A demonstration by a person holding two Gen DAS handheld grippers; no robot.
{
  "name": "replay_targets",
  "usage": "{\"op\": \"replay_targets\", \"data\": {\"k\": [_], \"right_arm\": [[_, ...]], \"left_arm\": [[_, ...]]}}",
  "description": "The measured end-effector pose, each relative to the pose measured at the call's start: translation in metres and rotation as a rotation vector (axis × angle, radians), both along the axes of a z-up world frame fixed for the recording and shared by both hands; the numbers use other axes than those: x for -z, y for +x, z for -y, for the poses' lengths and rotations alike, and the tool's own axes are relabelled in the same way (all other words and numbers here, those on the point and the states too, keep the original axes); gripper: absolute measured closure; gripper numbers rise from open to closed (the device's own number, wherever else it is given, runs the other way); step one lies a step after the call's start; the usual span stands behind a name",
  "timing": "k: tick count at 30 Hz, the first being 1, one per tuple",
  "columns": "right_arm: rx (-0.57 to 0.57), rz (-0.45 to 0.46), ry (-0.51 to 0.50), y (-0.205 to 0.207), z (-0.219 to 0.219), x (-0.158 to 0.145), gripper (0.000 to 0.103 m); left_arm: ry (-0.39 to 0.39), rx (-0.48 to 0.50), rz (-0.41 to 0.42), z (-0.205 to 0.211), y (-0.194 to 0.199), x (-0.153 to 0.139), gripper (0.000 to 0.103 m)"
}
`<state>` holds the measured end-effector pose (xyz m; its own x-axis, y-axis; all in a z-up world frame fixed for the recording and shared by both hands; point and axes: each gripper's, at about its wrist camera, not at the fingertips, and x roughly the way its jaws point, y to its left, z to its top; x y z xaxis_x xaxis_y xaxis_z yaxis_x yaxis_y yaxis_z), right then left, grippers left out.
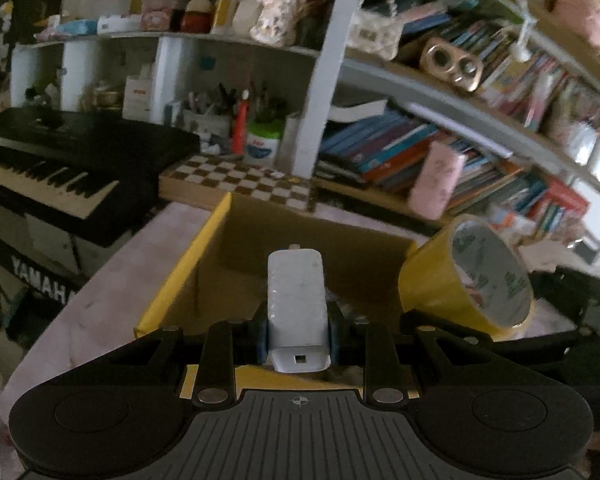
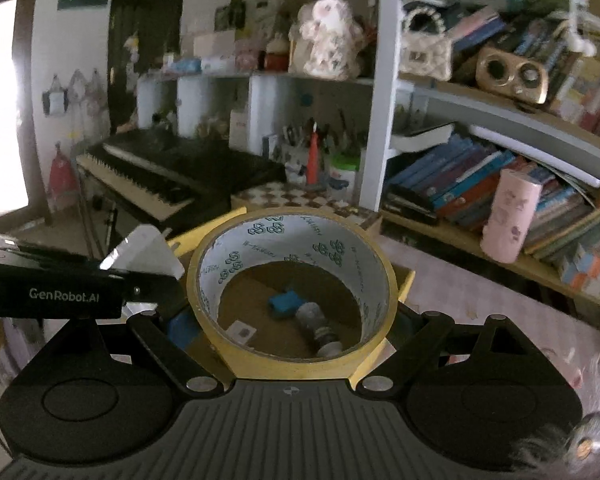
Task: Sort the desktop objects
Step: 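Lower the white charger and yellow tape roll into the yellow box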
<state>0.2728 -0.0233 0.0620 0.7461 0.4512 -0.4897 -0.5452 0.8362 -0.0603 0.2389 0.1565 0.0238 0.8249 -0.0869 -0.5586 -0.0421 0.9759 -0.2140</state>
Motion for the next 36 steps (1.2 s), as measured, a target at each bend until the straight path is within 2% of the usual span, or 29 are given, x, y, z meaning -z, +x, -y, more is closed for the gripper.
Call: {"op": "replay_targets", "data": {"k": [9,16,23,32,34,36], "right_arm": [[-0.156,-0.054,-0.229,0.071,-0.033,0.031,0.014],[-0.282,-0.099,-0.364,0.09,-0.054,0.06,0.014],[-0.333,-0.179,-0.42,0.099,-0.065,0.067,0.014],[-0.332,-0.186,-0.436,0.099,-0.066,0.068,0.013],[-0.326,-0.177,-0.432,0.098,-0.066,0.067,0.013],[-0.317,-0.165,-0.425,0.097,-0.064,0.067,0.013]], "left_arm": [[0.11,0.005,-0.075,-0.002,0.047,0.02,0.077],[0.135,0.017,-0.145,0.001,0.061,0.036,0.077],[0.151,0.029,-0.205,0.006,0.069,0.051,0.077],[0.158,0.049,-0.176,0.014,0.068,0.048,0.076],[0.159,0.054,-0.16,0.015,0.065,0.045,0.074],[0.165,0.054,-0.144,0.016,0.063,0.041,0.064]]}}
